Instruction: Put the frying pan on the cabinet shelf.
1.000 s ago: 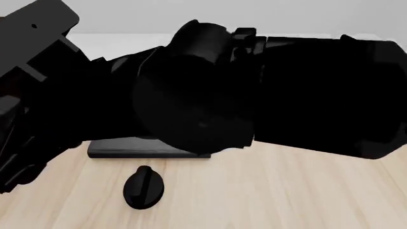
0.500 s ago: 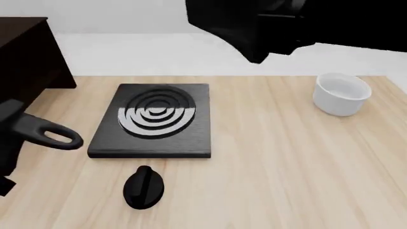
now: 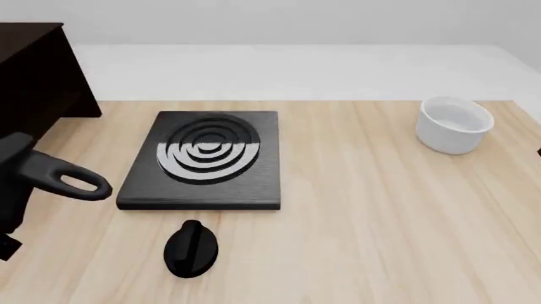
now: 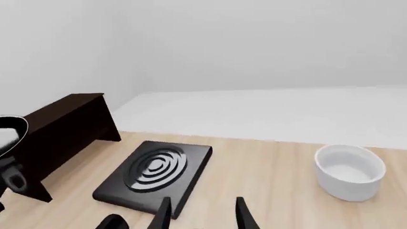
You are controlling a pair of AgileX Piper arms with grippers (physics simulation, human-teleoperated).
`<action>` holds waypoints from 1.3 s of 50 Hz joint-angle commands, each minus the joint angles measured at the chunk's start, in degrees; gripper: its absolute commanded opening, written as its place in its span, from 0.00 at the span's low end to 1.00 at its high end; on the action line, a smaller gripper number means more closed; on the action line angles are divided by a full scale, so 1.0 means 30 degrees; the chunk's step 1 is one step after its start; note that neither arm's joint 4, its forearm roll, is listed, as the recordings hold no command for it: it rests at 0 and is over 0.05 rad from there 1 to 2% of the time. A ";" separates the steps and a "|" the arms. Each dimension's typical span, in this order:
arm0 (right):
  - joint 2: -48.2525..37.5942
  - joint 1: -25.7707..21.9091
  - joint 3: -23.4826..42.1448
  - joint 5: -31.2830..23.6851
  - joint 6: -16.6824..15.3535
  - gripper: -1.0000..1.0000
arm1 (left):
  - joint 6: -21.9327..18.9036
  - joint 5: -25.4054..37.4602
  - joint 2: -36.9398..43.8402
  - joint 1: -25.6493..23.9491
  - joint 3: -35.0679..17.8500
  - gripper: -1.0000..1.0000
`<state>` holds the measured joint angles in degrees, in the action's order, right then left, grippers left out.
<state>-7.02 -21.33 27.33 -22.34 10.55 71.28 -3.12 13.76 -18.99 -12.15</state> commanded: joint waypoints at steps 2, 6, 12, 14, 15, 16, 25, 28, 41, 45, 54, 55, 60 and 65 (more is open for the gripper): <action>0.2341 0.2583 -0.3109 0.0861 0.1301 1.00 | -0.0220 -0.0296 -0.0010 -0.0004 -0.0441 0.00; 0.2341 0.2530 -0.3138 0.0780 0.1147 1.00 | -0.0285 -0.0231 0.0005 -0.0034 -0.0577 0.00; 0.2341 0.2568 -0.3254 0.0822 0.0923 1.00 | -0.0426 -0.0503 0.0693 -0.0053 -0.1242 0.00; 0.2341 0.2518 -0.3185 0.0784 0.0805 1.00 | -0.0415 -0.0859 0.1136 0.0069 -0.1388 0.00; 0.2341 0.2573 -0.3154 0.0795 0.0726 1.00 | -0.0444 -0.1080 0.1388 0.0004 -0.1443 0.00; 0.2341 0.2580 -0.3155 0.0788 0.0740 1.00 | -0.0440 -0.1400 0.1704 -0.0013 -0.1434 0.00; 0.2341 0.3006 -0.2913 0.0898 0.0884 1.00 | -0.0661 -0.3757 0.5154 0.0290 -0.2777 0.00; 0.2341 0.2956 -0.2821 0.0664 0.0903 1.00 | -0.0690 -0.4235 0.5879 0.0512 -0.3064 0.00; 0.2341 0.2829 -0.3064 0.0760 0.0715 1.00 | 0.0748 -0.6417 0.9415 0.1042 -0.5033 0.00; 0.2341 0.2926 -0.2975 0.0747 0.0842 1.00 | 0.0663 -0.6221 1.0223 0.1497 -0.6366 0.00; 0.2341 0.2689 -0.3115 0.0919 0.0952 1.00 | 0.1306 -0.6279 1.2247 0.2367 -0.8153 0.00; 0.2341 0.2712 -0.3119 0.0912 0.0942 1.00 | 0.1220 -0.6202 1.2410 0.2545 -0.8351 0.00; 0.2341 0.2885 -0.3008 0.0801 0.1013 1.00 | 0.1049 -0.6270 1.2987 0.3223 -0.8619 0.00; 0.2339 0.2926 -0.3052 0.0859 0.1083 1.00 | 0.1733 -0.7322 1.3635 0.3548 -0.8308 0.00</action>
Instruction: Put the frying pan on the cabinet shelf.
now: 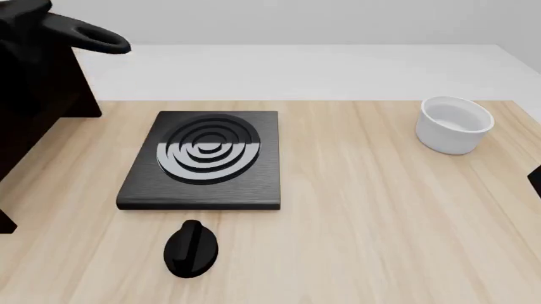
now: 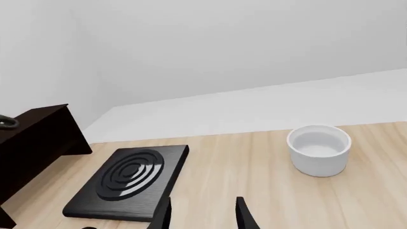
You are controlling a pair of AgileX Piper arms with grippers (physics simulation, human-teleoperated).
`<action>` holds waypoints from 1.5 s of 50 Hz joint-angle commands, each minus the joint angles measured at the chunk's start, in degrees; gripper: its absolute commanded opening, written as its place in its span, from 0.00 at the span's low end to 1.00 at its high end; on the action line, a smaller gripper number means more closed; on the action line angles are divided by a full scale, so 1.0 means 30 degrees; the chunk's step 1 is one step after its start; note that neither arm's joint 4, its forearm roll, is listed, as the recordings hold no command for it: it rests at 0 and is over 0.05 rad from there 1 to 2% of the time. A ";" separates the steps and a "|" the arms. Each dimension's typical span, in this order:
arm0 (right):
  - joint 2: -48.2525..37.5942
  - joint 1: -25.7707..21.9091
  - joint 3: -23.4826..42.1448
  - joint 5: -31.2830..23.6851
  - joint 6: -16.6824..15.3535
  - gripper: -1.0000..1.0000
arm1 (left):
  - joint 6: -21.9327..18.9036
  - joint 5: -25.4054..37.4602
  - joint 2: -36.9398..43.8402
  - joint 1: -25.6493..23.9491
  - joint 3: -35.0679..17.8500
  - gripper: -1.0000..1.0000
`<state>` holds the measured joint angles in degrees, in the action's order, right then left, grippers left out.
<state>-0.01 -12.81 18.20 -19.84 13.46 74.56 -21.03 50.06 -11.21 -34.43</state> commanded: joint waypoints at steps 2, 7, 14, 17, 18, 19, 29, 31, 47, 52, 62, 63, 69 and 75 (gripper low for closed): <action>0.0001 0.0118 -0.0009 0.0008 0.0196 1.00 | 0.0731 -0.1749 0.1843 0.1075 -0.0888 0.00; 0.0001 0.0189 -0.0247 0.0226 0.0619 1.00 | 0.1813 -0.3434 0.3351 0.1866 -0.0688 0.00; 0.0001 0.0234 -0.0588 0.0445 0.0800 1.00 | 0.4060 -0.5728 0.5192 0.2995 -0.0536 0.00; 0.0001 0.0255 -0.0777 0.0405 0.1612 1.00 | 0.4624 -0.6461 0.5739 0.3247 -0.0534 0.00; 0.0001 0.0249 -0.0840 0.0502 0.1450 1.00 | 0.4754 -0.6640 0.5932 0.3413 -0.0593 0.00; 0.0001 0.0271 -0.0907 0.0549 0.1462 1.00 | 0.4799 -0.6760 0.6065 0.3463 -0.0667 0.00; 0.0001 0.0337 -0.1155 0.0619 0.1525 1.00 | 0.5102 -0.6152 0.6869 0.4287 -0.2118 0.00; 0.0001 0.0334 -0.1164 0.0634 0.1508 1.00 | 0.5147 -0.5955 0.6894 0.4402 -0.2436 0.00; 0.0001 0.0330 -0.1175 0.0432 0.1370 1.00 | 0.6096 -0.5514 0.8282 0.5582 -0.4343 0.00; 0.0001 0.0319 -0.1175 0.0378 0.1329 1.00 | 0.6586 -0.6461 0.8576 0.5836 -0.3726 0.00; 0.0001 0.0327 -0.1241 0.0366 0.1296 1.00 | 0.7040 -0.7886 0.9749 0.6459 -0.2897 0.00; 0.0001 0.0330 -0.1252 0.0370 0.1287 1.00 | 0.7037 -0.7872 0.9813 0.6540 -0.2899 0.00; 0.0001 0.0440 -0.1257 0.0407 0.1174 1.00 | 0.7386 -0.8270 1.0333 0.7024 -0.2878 0.00; 0.0001 0.0413 -0.1275 0.0484 0.1006 1.00 | 0.7430 -0.8662 1.0709 0.7377 -0.2659 0.00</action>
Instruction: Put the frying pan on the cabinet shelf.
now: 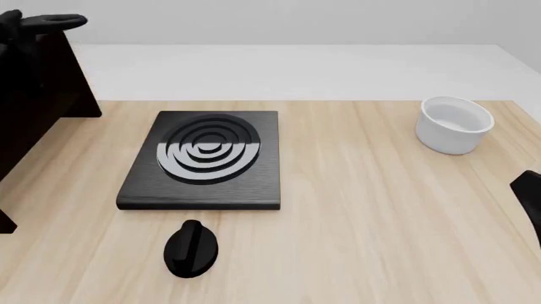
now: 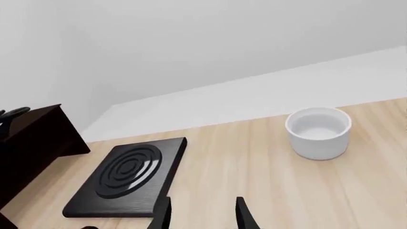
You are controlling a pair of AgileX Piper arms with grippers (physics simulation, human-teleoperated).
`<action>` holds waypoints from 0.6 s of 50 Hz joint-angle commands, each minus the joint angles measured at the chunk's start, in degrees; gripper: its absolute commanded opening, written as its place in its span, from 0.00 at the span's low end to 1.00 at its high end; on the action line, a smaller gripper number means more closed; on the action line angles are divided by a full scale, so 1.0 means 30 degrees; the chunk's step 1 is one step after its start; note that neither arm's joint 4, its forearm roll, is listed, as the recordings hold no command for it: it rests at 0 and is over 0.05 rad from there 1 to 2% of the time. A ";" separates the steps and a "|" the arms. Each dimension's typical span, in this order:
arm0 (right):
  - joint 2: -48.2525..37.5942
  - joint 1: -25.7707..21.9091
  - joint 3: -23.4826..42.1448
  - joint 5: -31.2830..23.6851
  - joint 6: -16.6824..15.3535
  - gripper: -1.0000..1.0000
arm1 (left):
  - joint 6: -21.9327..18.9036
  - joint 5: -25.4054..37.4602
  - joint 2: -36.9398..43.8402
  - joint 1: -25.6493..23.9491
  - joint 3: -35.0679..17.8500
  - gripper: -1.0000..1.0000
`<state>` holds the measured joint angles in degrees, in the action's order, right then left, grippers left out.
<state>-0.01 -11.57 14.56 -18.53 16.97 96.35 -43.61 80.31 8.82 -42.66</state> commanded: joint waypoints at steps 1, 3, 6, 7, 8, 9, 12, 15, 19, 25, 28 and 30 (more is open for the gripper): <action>0.0000 0.0040 -0.0073 0.0042 -0.0133 1.00 | 0.0314 -0.1417 0.0762 0.0770 0.0263 0.00; 0.0000 0.0051 -0.0061 0.0017 -0.0150 1.00 | 0.0420 -0.1777 0.0915 0.0867 0.0455 0.00; 0.0001 0.0049 -0.0029 -0.0039 -0.0179 1.00 | 0.0779 -0.2306 0.1416 0.1288 0.0694 0.00; 0.0001 0.0030 -0.0012 -0.0073 -0.0266 1.00 | 0.0735 -0.2276 0.1532 0.1358 0.0708 0.00; 0.0001 0.0037 0.0012 -0.0083 -0.0369 1.00 | 0.0639 -0.2373 0.1607 0.1399 0.0715 0.00; 0.0001 0.0021 0.0014 -0.0076 -0.0393 1.00 | 0.0666 -0.2422 0.1659 0.1439 0.0746 0.00; 0.0001 0.0077 0.0016 -0.0084 -0.0314 1.00 | 0.0696 -0.2575 0.1826 0.1520 0.0852 0.00; 0.0001 0.0028 -0.0007 -0.0106 -0.0302 1.00 | 0.0638 -0.2685 0.1865 0.1693 0.1011 0.00; 0.0001 0.0039 0.0014 -0.0138 -0.0292 1.00 | 0.0648 -0.3003 0.2136 0.1769 0.1138 0.00; 0.0001 0.0049 0.0175 -0.0336 -0.0276 1.00 | 0.0676 -0.3288 0.2402 0.1835 0.1258 0.00; 0.0001 0.0046 0.0183 -0.0361 -0.0259 1.00 | 0.0686 -0.3325 0.2466 0.1813 0.1224 0.00; 0.0002 0.0053 0.0193 -0.0373 -0.0277 1.00 | 0.0741 -0.3354 0.2437 0.1809 0.1261 0.00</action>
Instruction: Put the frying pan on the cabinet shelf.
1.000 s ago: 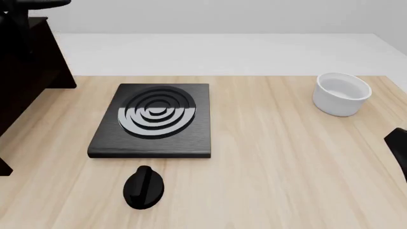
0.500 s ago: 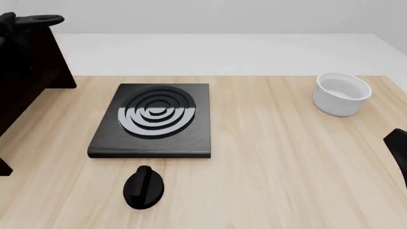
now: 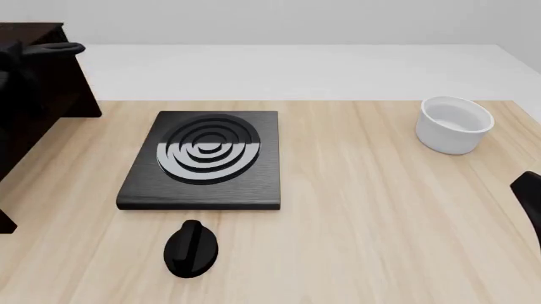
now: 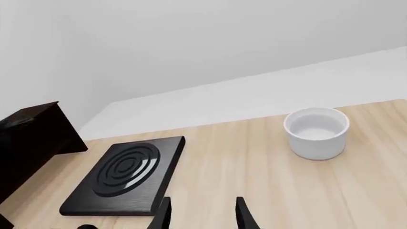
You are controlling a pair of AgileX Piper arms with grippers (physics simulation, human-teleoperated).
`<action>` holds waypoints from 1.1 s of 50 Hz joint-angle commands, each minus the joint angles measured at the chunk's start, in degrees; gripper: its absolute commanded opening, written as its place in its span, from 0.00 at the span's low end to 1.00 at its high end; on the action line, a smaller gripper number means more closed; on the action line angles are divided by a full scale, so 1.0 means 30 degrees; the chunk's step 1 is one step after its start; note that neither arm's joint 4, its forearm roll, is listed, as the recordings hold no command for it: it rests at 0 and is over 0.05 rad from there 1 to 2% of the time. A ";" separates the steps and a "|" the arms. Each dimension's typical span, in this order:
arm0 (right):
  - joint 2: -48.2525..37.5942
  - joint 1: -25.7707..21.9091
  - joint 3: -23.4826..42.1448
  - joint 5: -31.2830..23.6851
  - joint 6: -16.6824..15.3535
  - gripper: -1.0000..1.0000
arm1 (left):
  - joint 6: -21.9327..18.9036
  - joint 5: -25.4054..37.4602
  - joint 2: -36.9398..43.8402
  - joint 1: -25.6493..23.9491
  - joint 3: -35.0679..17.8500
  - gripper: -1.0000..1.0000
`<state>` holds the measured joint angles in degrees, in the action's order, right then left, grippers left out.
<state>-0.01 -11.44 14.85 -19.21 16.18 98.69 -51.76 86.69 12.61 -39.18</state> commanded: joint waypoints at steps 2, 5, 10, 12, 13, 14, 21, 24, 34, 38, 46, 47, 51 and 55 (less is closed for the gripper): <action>0.0000 0.0022 0.0120 -0.0177 -0.0009 1.00 | -0.0035 -0.0750 0.0472 0.0628 0.0115 0.00; 0.0000 0.0053 0.0131 -0.0196 0.0029 1.00 | -0.0064 -0.1030 0.0619 0.0594 0.0333 0.00; 0.0001 0.0036 0.0044 -0.0145 0.0037 1.00 | -0.0015 -0.1386 0.0937 0.0722 0.0464 0.00; 0.0001 0.0044 0.0054 -0.0152 0.0051 1.00 | -0.0041 -0.1372 0.0887 0.0710 0.0511 0.00; 0.0001 0.0036 0.0046 -0.0163 0.0058 1.00 | 0.0003 -0.1366 0.0828 0.0773 0.0526 0.00; 0.0001 0.0029 0.0016 -0.0153 0.0065 1.00 | 0.0019 -0.1376 0.0840 0.0780 0.0521 0.00; 0.0001 -0.0019 -0.0064 -0.0233 0.0067 1.00 | 0.0783 -0.1997 0.1196 0.1169 0.0585 1.00; 0.0001 -0.0045 -0.0036 -0.0276 0.0046 1.00 | 0.0924 -0.2084 0.1264 0.1227 0.0579 1.00; 0.0000 -0.0104 0.0040 -0.0443 -0.0045 1.00 | 0.0889 -0.2061 0.0834 0.1080 0.0627 1.00; 0.0000 -0.0115 -0.0207 -0.0223 -0.0005 1.00 | 0.0768 -0.2206 0.0754 0.1155 0.0809 1.00; 0.0000 -0.0088 -0.0228 -0.0232 0.0036 1.00 | 0.0619 -0.2266 -0.0516 0.0742 0.1525 1.00; 0.0000 -0.0081 -0.0214 -0.0248 0.0014 1.00 | 0.0195 -0.1818 -0.1090 0.0446 0.1755 1.00; 0.0000 -0.0022 -0.0102 -0.0268 -0.0068 1.00 | 0.0255 -0.2061 -0.1635 0.0292 0.2220 1.00; 0.0000 -0.0014 -0.0149 -0.0268 -0.0028 1.00 | -0.0339 -0.1228 -0.3448 -0.0190 0.2639 1.00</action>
<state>0.00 -11.58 14.44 -20.00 16.12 99.68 -57.57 83.31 13.86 -34.00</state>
